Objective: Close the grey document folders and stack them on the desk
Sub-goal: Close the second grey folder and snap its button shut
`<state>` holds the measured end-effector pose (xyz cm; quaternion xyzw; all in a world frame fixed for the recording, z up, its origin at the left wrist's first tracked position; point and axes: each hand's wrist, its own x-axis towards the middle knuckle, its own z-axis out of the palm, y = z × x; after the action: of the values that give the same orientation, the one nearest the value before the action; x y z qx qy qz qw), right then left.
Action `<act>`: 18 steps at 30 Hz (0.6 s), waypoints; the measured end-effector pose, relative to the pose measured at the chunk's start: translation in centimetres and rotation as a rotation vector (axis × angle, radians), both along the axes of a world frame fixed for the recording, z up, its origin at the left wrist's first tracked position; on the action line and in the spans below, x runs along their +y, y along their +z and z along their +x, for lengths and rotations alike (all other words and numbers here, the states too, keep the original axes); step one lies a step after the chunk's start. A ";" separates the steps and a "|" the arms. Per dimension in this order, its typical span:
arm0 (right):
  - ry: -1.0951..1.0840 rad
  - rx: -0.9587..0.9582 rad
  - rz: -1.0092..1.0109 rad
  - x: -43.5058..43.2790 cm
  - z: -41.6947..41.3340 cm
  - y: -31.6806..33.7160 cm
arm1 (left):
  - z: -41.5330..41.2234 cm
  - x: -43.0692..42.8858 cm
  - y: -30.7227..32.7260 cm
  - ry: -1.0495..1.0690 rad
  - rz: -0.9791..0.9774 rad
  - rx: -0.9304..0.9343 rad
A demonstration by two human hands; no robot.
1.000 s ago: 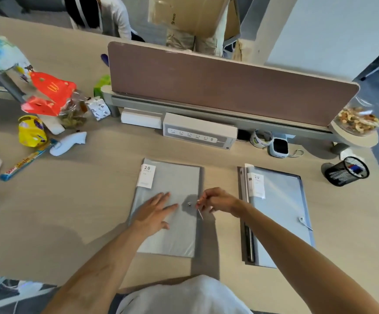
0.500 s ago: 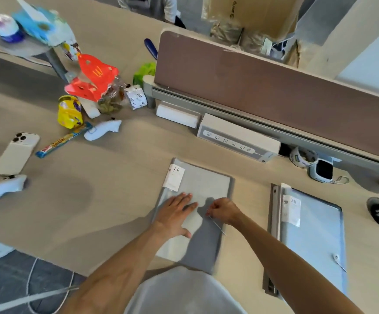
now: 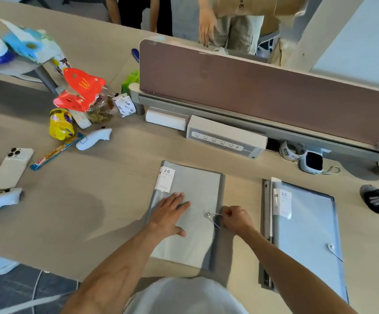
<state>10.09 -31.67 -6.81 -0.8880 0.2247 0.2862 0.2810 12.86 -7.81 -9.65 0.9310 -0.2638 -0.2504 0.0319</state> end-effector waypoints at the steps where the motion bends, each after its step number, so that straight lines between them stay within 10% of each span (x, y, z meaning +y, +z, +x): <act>1: 0.115 -0.014 -0.064 0.0 -0.6 0.2 | 0.0 -0.1 0.1 0.005 0.003 0.008; 7: 0.848 -0.203 -0.341 1.2 -3.4 0.9 | -0.2 -0.4 0.3 0.017 0.031 0.017; 18: 0.919 -0.168 -0.304 4.7 0.9 1.0 | -0.2 -0.8 0.4 0.007 0.073 0.053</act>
<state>11.01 -26.94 -5.82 -0.9463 -0.1746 0.2720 0.0098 12.70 -8.56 -9.23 0.9255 -0.2502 -0.2842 0.0058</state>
